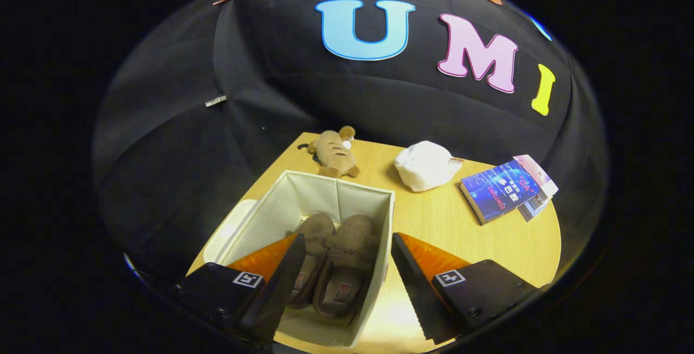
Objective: Open the storage box then place both shoes into the box .Put the left shoe in first, then the right shoe, with the right side of both shoes facing outward in a uniform manner.
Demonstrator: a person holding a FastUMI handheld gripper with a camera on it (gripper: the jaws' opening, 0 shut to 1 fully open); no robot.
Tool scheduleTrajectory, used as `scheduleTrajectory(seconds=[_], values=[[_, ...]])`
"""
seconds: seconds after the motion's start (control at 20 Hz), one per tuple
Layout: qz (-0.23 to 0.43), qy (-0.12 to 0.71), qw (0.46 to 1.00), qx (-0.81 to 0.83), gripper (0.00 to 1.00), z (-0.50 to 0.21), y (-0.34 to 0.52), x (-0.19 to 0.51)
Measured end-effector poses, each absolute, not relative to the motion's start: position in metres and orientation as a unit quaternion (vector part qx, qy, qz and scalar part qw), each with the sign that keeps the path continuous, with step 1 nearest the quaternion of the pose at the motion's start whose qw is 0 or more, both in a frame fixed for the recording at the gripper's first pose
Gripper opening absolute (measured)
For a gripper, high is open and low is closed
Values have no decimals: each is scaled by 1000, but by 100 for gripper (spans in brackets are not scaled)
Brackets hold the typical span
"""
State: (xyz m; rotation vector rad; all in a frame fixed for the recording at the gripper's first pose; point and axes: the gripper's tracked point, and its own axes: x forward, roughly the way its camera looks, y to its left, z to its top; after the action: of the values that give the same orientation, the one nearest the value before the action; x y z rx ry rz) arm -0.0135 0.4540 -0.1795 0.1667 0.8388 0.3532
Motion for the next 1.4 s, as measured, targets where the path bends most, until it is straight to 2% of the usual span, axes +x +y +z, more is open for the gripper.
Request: scheduleTrajectory(seconds=[0.25,0.95,1.4], values=[[177,341,919,89,98,-137,398,-3],[111,222,966,69,98,-84,144,-1],[21,205,969,140,97,-84,5,10]])
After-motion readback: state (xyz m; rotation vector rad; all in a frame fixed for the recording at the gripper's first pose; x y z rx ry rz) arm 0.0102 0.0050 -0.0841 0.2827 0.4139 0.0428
